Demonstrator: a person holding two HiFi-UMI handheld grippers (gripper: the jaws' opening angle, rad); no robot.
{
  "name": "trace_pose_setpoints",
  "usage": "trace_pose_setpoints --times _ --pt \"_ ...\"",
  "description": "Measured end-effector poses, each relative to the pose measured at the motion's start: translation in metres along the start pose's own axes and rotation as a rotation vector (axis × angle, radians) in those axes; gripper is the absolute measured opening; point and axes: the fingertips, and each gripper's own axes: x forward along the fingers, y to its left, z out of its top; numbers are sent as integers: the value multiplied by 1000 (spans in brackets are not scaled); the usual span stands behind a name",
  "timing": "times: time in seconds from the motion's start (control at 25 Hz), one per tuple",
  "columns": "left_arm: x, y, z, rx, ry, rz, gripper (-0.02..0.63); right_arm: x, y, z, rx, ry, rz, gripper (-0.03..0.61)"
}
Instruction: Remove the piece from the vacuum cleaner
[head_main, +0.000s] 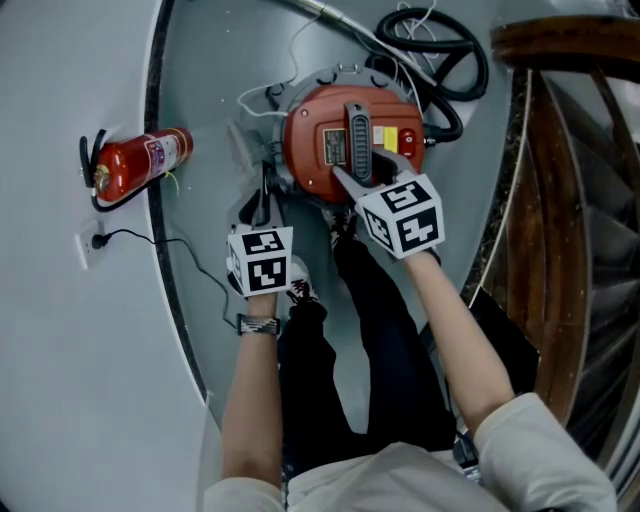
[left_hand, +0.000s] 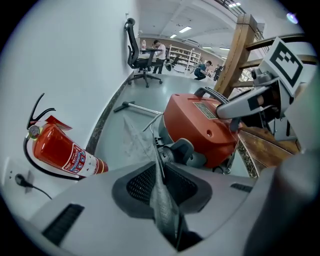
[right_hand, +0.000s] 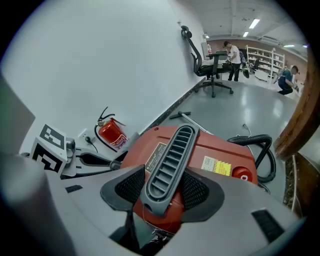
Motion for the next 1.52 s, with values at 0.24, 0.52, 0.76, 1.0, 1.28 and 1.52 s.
trace_pose_setpoints --times 0.24,0.52,0.76,1.0,1.28,1.52 --pt "0 3 -1 -15 13 15 48 0 1 -1 -6 -5 0 210" --pt "-1 7 -1 -33 2 32 40 0 0 0 -5 -35 -11 210" --pt "0 8 -3 -18 -11 40 37 -1 0 0 -7 -31 -7 210" --pt "-3 15 -3 -34 -13 53 37 -2 -1 0 -8 -34 -11 212" --pt "-3 18 -4 -49 -26 69 37 -1 -1 1 -11 -37 -13 213" --pt "-3 19 -4 -57 -34 72 37 -1 -1 1 -19 -44 -20 213"
